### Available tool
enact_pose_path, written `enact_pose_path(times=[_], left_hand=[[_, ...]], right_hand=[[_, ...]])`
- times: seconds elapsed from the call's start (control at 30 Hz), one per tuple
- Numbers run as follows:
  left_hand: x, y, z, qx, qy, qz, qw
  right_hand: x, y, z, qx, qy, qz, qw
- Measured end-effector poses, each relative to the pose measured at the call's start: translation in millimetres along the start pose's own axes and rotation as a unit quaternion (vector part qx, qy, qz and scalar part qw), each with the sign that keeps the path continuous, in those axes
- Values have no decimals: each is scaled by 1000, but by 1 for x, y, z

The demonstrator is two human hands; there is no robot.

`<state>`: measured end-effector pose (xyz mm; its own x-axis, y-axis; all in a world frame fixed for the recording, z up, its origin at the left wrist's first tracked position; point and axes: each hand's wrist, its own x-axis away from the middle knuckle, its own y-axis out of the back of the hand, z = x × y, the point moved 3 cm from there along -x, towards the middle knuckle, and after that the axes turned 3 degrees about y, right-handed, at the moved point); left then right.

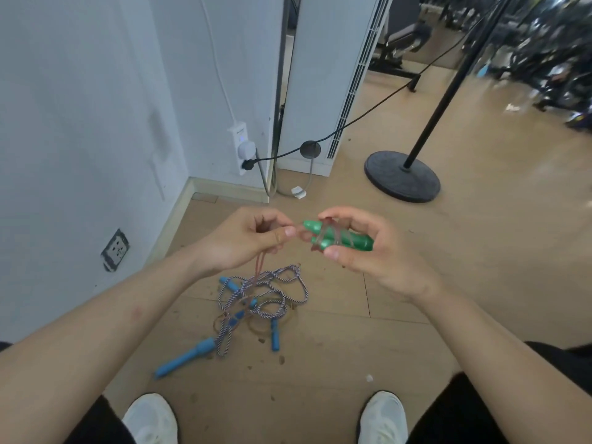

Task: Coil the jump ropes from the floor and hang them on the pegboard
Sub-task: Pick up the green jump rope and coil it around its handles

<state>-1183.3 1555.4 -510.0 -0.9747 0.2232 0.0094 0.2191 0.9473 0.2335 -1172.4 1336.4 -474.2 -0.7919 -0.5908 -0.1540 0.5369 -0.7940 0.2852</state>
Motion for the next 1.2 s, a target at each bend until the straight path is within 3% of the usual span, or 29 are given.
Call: enact_pose_path(times=[0.13,0.27,0.4,0.53,0.7,0.83,0.97,1.07,1.2], left_hand=[[-1,6,10,-44,7,-11,999],[-5,12,20,-87,27,-48,995],[-6,15,22,-103,27,-84,991],[-2,11,14,-120,9,-66,991],[9,4,-15,-85,-49,-7,995],[11,6,-26,-20,-55,-48,997],[9,7,-23,1,-35,-83,996],[6,2,-20,-7,-28,-94,995],[-1,4,-16,-21,-29,-154,987]], right_hand=[[-6,16,-10,-129,-19,-127,983],[-8,32,-14,-191,-44,-231,953],[-10,44,-23,-199,-66,-309,928],[-9,49,-35,-133,-99,-346,923],[-11,39,-51,-16,-164,-245,955],[-12,20,-52,102,-157,-95,978],[-10,-4,-45,178,-150,37,972],[-6,-18,-38,230,-127,83,961],[-4,-31,-26,273,-81,80,955]])
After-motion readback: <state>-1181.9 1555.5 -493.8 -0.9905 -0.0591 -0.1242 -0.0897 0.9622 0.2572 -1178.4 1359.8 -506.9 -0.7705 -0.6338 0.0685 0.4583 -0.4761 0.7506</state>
